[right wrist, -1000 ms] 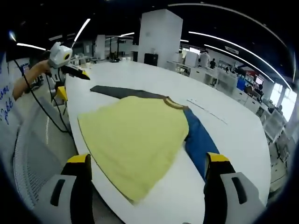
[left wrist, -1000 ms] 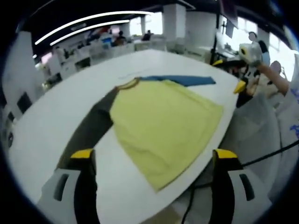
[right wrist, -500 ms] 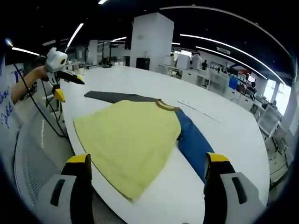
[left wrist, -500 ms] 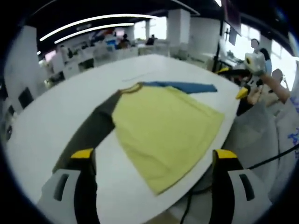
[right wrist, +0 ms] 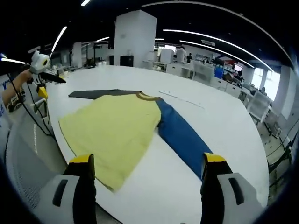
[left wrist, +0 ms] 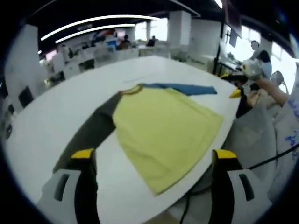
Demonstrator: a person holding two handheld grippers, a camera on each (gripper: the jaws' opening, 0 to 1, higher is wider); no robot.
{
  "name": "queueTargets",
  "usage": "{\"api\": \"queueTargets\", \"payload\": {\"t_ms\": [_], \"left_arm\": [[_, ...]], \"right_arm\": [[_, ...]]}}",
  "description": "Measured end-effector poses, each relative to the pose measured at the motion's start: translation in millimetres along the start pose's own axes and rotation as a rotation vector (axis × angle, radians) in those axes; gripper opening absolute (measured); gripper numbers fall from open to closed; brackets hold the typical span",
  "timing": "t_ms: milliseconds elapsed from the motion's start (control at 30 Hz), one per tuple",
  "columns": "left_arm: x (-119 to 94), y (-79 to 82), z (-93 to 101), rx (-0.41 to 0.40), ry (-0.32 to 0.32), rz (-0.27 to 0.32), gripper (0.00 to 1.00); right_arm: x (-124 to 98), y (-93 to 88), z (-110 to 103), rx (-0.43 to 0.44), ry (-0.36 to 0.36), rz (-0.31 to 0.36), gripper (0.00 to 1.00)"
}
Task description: Fold the garment on the visible template until the final outline fits inside the template.
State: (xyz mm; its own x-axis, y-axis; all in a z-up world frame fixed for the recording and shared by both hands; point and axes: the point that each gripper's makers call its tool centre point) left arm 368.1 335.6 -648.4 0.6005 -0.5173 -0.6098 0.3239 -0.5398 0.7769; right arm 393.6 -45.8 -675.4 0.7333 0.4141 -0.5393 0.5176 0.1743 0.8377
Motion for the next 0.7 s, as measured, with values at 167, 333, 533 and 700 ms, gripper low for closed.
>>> {"api": "queueTargets", "payload": {"t_ms": [167, 333, 533, 700], "left_arm": [[-2, 4.5, 1.4, 0.009, 0.002, 0.011, 0.97], [-5, 7.3, -4.3, 0.01, 0.015, 0.023, 0.97], [-7, 13.0, -1.4, 0.009, 0.001, 0.046, 0.99], [-9, 13.3, -2.7, 0.008, 0.012, 0.042, 0.99]], "right_arm": [[-2, -6.5, 28, 0.023, -0.093, 0.004, 0.85], [-3, -11.7, 46, 0.053, -0.123, 0.022, 0.77], [-1, -19.6, 63, 0.076, -0.156, 0.013, 0.64], [2, -23.5, 77, 0.185, -0.15, 0.032, 0.54]]}}
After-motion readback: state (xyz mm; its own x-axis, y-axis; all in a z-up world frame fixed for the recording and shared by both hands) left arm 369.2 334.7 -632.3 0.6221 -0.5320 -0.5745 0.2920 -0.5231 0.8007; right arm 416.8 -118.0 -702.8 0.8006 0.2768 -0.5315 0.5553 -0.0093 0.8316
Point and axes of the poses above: the point that each gripper's makers call its tool centre point, and the gripper's own axes: x roughly forward along the fingers, z roughly to its right, y roughly out of its top, and after that the axes turned 13 degrees about x, right-handed
